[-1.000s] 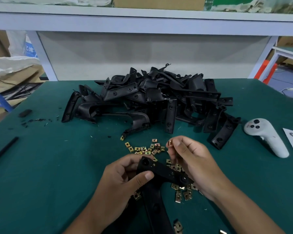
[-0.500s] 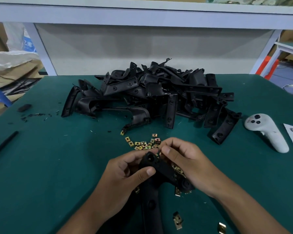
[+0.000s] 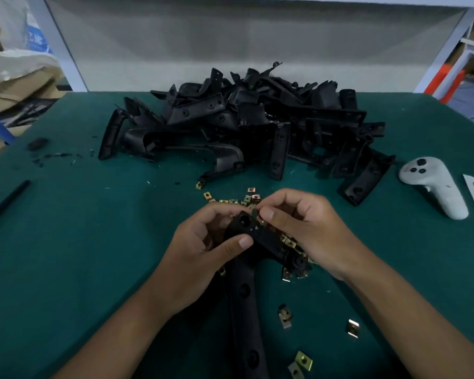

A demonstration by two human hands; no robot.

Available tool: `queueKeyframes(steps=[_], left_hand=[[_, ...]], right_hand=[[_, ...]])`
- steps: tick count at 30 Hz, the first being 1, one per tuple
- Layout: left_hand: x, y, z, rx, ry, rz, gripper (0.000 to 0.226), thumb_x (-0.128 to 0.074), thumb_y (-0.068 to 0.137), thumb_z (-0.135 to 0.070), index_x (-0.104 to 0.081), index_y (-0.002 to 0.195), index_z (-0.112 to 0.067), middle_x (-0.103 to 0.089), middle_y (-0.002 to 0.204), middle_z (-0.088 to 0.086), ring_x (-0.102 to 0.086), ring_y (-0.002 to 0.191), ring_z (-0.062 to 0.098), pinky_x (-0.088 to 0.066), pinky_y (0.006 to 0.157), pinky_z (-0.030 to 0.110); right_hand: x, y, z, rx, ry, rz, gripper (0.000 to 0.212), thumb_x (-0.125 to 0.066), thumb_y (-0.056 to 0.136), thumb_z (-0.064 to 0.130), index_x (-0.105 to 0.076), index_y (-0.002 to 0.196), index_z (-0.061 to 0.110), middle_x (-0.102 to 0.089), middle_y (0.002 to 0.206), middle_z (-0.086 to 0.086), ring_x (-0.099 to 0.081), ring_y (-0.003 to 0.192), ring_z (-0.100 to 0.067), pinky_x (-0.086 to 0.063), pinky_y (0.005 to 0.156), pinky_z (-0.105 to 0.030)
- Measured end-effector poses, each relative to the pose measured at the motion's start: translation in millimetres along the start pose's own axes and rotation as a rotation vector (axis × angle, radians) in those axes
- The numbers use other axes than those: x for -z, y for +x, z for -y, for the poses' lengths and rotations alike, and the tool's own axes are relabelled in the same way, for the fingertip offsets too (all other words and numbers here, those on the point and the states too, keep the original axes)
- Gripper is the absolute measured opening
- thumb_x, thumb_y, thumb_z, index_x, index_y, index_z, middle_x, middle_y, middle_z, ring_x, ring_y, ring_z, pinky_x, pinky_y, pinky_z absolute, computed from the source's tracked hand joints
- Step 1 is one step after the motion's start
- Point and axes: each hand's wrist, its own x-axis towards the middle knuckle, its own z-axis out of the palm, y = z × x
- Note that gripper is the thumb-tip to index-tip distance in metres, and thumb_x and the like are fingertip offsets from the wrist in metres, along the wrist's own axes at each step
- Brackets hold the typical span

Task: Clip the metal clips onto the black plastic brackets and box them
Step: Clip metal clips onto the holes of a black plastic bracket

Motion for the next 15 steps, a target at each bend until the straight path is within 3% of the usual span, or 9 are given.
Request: queueKeyframes(steps=[5,10,15], left_hand=[[-1.4,-1.3,-1.8,0.004,-0.021,0.008,0.024,-0.078,0.088,-0.02,-0.07,0.111,-0.022,-0.075,0.104,0.0,-0.07,0.1,0.012,-0.054,0.084,0.02],[-0.5,-0.8,-1.9,0.001,-0.041,-0.002,0.026,-0.076,0.086,-0.015,-0.069,0.111,-0.018,-0.074,0.104,0.01,-0.068,0.099,0.016,-0.054,0.087,0.024],[-0.8,-0.3,-1.3,0.006,-0.079,-0.004,0.029,-0.075,0.083,-0.02,-0.068,0.111,-0.015,-0.072,0.104,0.017,-0.068,0.098,0.018,-0.055,0.086,0.025]], right_hand=[[-1.3,-0.4,-0.3,0.014,0.031,-0.024,0.023,-0.07,0.084,0.035,-0.077,0.091,0.014,-0.074,0.082,0.0,-0.066,0.076,-0.009,-0.054,0.071,-0.018],[-2.9,-0.1,-0.8,-0.003,0.114,0.006,0.011,-0.071,0.082,0.033,-0.079,0.085,0.028,-0.075,0.083,0.003,-0.068,0.077,-0.007,-0.056,0.071,-0.018],[-3.9,-1.4,-0.1,0.046,0.101,-0.025,0.008,-0.073,0.082,0.028,-0.078,0.086,0.023,-0.075,0.083,0.004,-0.068,0.076,-0.004,-0.054,0.069,-0.016]])
